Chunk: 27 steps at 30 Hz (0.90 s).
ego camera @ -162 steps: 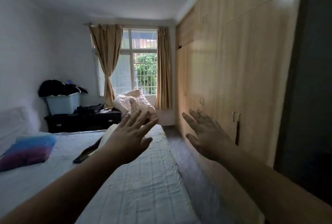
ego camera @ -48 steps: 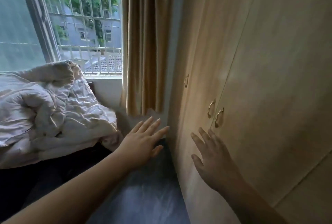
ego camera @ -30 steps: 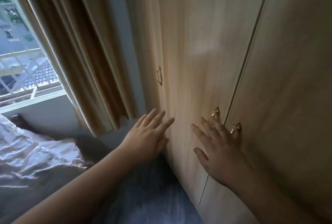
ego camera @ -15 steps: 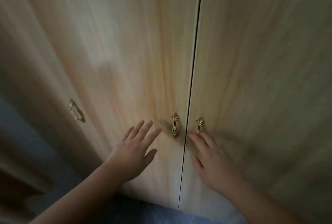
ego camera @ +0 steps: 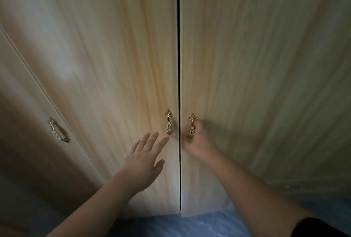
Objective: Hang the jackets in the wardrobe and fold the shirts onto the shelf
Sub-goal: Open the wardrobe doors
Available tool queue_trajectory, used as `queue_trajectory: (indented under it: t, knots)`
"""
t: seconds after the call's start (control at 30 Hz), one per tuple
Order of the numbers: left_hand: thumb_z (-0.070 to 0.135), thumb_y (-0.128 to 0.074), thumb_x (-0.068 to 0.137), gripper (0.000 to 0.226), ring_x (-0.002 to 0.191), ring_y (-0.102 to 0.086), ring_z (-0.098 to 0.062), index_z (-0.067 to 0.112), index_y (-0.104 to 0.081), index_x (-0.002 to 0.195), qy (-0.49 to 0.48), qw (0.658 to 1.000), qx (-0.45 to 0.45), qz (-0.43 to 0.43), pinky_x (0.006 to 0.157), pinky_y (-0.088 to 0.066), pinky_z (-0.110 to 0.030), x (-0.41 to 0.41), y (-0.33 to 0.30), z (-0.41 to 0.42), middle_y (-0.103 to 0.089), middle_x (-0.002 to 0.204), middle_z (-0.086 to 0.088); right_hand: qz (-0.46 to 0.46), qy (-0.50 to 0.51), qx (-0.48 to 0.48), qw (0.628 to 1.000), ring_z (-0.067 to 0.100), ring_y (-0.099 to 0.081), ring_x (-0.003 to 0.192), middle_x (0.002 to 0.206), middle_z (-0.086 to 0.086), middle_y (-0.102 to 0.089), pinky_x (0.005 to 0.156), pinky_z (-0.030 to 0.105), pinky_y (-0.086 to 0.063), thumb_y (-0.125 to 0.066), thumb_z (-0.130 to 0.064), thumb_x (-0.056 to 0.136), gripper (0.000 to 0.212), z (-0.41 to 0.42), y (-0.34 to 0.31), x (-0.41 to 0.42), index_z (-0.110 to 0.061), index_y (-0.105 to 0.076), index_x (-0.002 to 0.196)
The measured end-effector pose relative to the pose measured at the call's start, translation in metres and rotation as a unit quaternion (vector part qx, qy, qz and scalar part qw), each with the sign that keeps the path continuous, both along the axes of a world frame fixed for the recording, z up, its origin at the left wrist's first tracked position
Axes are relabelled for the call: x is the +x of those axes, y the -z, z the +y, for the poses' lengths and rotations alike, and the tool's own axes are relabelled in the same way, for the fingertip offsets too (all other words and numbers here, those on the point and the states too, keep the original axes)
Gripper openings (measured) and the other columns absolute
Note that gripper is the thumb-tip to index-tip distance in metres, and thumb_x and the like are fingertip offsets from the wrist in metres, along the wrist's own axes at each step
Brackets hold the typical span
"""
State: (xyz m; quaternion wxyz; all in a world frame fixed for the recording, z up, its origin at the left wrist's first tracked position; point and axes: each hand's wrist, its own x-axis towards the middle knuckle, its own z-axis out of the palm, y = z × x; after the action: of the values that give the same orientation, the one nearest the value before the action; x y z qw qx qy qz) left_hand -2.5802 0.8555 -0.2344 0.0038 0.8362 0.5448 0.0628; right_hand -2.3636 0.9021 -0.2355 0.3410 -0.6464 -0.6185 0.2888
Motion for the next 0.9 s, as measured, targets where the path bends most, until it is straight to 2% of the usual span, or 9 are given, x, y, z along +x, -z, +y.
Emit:
queue_trajectory:
  t: [0.07, 0.2, 0.37, 0.47, 0.53, 0.6, 0.67, 0.77, 0.9]
  knots:
    - [0.052, -0.026, 0.099, 0.062, 0.152, 0.008, -0.020, 0.045, 0.005, 0.152, -0.004, 1.000, -0.003, -0.010, 0.122, -0.004, -0.039, 0.009, -0.001, -0.013, 0.003, 0.165, 0.007, 0.000, -0.019, 0.002, 1.000, 0.005, -0.059, 0.079, 0.097, -0.007, -0.058, 0.070, 0.021, -0.044, -0.067, -0.024, 0.086, 0.053, -0.029, 0.001, 0.008, -0.018, -0.041, 0.132]
    - [0.050, -0.031, 0.101, 0.064, 0.151, 0.010, -0.019, 0.044, 0.006, 0.152, 0.013, 1.000, -0.009, -0.017, 0.119, 0.000, -0.036, 0.048, -0.002, -0.046, 0.007, 0.165, 0.008, 0.013, -0.040, -0.003, 0.999, 0.002, -0.057, 0.098, 0.115, -0.011, -0.059, 0.091, 0.021, -0.044, -0.066, -0.018, 0.089, 0.063, -0.107, 0.013, 0.036, -0.022, -0.031, 0.141]
    - [0.051, -0.034, 0.098, 0.064, 0.152, 0.002, -0.017, 0.042, -0.004, 0.153, 0.070, 0.996, -0.027, -0.039, 0.117, -0.001, -0.032, 0.106, 0.012, -0.091, -0.005, 0.165, 0.008, -0.011, -0.005, -0.002, 1.000, 0.000, -0.053, 0.111, 0.122, -0.023, -0.048, 0.098, 0.023, -0.043, -0.068, -0.043, 0.088, 0.070, -0.202, 0.018, 0.095, -0.030, -0.026, 0.143]
    - [0.061, -0.019, 0.087, 0.069, 0.152, -0.004, -0.020, 0.043, -0.008, 0.153, 0.108, 0.993, -0.044, -0.036, 0.120, -0.010, -0.035, 0.141, 0.016, -0.110, -0.010, 0.164, 0.006, -0.013, 0.040, 0.029, 0.999, -0.006, -0.054, 0.110, 0.120, -0.026, -0.052, 0.097, 0.025, -0.046, -0.065, -0.052, 0.086, 0.054, -0.250, 0.021, 0.139, -0.044, -0.033, 0.130]
    - [0.055, -0.031, 0.092, 0.066, 0.152, -0.003, -0.020, 0.043, -0.008, 0.153, 0.133, 0.990, -0.043, -0.031, 0.121, -0.011, -0.038, 0.166, 0.014, -0.117, -0.009, 0.164, 0.006, 0.004, 0.085, 0.039, 0.996, -0.009, -0.055, 0.108, 0.116, -0.029, -0.054, 0.096, 0.025, -0.048, -0.064, -0.042, 0.089, 0.045, -0.276, 0.020, 0.168, -0.050, -0.035, 0.123]
    - [0.048, -0.041, 0.097, 0.066, 0.152, -0.001, -0.020, 0.043, -0.007, 0.153, 0.158, 0.986, -0.036, -0.032, 0.121, -0.010, -0.039, 0.191, 0.011, -0.124, -0.005, 0.165, 0.007, 0.039, 0.129, 0.042, 0.990, -0.007, -0.057, 0.109, 0.119, -0.027, -0.056, 0.098, 0.035, -0.051, -0.059, -0.030, 0.093, 0.042, -0.295, 0.021, 0.196, -0.041, -0.040, 0.129]
    - [0.049, -0.039, 0.098, 0.066, 0.151, 0.003, -0.018, 0.044, -0.002, 0.153, 0.182, 0.982, -0.036, -0.029, 0.121, -0.008, -0.039, 0.214, 0.010, -0.131, -0.001, 0.165, 0.008, 0.058, 0.146, 0.031, 0.987, -0.004, -0.057, 0.114, 0.123, -0.023, -0.058, 0.102, 0.042, -0.049, -0.052, -0.022, 0.096, 0.043, -0.308, 0.018, 0.220, -0.035, -0.040, 0.135]
    - [0.048, -0.037, 0.098, 0.065, 0.151, 0.005, -0.018, 0.045, 0.000, 0.152, 0.225, 0.973, -0.040, -0.030, 0.120, -0.005, -0.037, 0.244, 0.011, -0.142, 0.003, 0.165, 0.007, 0.066, 0.153, 0.036, 0.985, -0.003, -0.052, 0.123, 0.130, -0.023, -0.056, 0.109, 0.036, -0.043, -0.046, -0.016, 0.099, 0.046, -0.325, 0.005, 0.236, -0.037, -0.038, 0.139]
    - [0.048, -0.036, 0.099, 0.065, 0.151, 0.007, -0.018, 0.043, 0.001, 0.153, 0.274, 0.961, -0.029, -0.013, 0.120, -0.005, -0.037, 0.269, 0.009, -0.154, 0.005, 0.165, 0.005, 0.053, 0.181, 0.060, 0.980, -0.007, -0.047, 0.127, 0.134, -0.027, -0.051, 0.107, 0.022, -0.038, -0.051, -0.029, 0.086, 0.054, -0.349, -0.010, 0.226, -0.049, -0.039, 0.134]
